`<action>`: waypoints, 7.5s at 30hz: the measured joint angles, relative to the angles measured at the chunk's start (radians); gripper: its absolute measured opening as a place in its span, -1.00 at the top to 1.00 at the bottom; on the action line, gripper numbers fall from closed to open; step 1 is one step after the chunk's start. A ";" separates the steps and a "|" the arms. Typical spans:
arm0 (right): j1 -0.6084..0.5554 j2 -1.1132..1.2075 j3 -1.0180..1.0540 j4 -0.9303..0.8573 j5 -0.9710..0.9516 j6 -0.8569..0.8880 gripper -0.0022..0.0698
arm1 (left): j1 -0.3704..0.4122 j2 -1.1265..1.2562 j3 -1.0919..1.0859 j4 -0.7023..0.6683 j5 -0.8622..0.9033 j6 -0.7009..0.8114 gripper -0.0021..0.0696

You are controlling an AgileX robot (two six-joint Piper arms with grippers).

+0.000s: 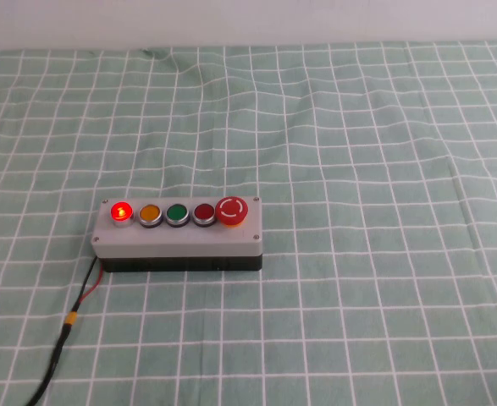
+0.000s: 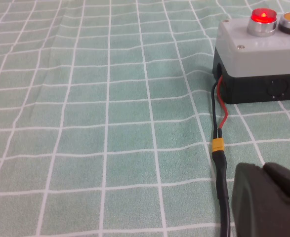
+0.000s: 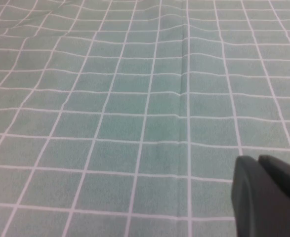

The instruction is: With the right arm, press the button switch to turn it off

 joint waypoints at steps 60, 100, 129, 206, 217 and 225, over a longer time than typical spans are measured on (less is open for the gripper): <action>0.000 0.000 -0.254 0.212 -0.876 0.000 0.98 | 0.000 0.000 0.000 0.000 0.000 0.000 0.95; 0.404 1.257 -1.141 0.257 -0.010 -0.417 0.98 | 0.000 0.000 0.000 0.000 0.000 0.000 0.95; 0.696 2.176 -1.886 0.387 -0.013 -0.473 0.98 | 0.000 0.000 0.000 0.000 0.000 0.000 0.95; 0.368 0.432 -0.449 0.395 -0.125 -0.446 0.98 | 0.000 0.000 0.000 0.000 0.000 0.000 0.95; 0.003 0.007 -0.024 0.438 -0.235 -0.446 0.98 | 0.000 0.000 0.000 0.000 0.000 0.000 0.95; -0.043 0.006 0.000 0.414 -0.030 -0.446 0.98 | 0.000 0.000 0.000 0.000 0.000 0.000 0.95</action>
